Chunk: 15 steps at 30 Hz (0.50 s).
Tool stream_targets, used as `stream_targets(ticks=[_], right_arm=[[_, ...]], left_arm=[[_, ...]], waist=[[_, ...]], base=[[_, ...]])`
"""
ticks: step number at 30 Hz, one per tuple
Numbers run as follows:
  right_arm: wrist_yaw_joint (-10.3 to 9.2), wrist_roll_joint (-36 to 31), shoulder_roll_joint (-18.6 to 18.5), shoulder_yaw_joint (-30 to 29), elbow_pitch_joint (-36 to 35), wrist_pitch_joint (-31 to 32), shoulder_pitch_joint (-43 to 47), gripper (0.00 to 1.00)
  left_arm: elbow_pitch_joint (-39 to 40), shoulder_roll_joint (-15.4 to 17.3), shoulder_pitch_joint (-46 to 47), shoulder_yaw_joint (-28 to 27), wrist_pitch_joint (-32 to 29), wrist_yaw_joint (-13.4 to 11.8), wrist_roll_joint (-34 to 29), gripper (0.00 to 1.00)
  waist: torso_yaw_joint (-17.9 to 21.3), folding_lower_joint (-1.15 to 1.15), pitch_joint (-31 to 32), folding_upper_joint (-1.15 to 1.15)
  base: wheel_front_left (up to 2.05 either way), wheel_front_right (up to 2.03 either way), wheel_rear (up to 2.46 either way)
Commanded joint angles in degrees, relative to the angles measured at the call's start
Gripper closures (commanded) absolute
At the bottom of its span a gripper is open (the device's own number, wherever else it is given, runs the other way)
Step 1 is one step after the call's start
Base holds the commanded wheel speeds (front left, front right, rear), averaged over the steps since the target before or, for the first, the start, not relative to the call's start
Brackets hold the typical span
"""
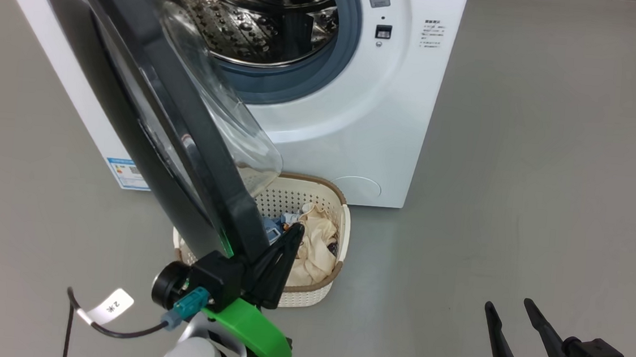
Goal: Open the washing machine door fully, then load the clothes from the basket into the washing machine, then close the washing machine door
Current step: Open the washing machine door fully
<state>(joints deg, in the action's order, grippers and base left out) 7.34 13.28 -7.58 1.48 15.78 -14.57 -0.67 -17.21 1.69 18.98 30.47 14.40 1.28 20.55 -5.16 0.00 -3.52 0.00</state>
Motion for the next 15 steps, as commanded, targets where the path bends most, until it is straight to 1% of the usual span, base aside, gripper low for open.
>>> stream_targets(ticks=[1,15], right_arm=[[0.14,0.61,-0.77,1.57,-1.12,-0.43,-1.73,0.0],[0.14,0.55,-0.72,1.62,-1.04,-0.43,-2.04,0.0]], left_arm=[[0.76,1.47,1.14,-3.47,0.6,-0.46,-0.25,1.0],[2.38,1.75,-0.54,-4.36,0.6,-0.44,-1.26,1.0]], waist=[[-0.33,0.0,-0.01,0.0],[-3.22,0.0,-0.59,0.0]], base=[[0.0,0.0,0.0],[0.0,0.0,0.0]])
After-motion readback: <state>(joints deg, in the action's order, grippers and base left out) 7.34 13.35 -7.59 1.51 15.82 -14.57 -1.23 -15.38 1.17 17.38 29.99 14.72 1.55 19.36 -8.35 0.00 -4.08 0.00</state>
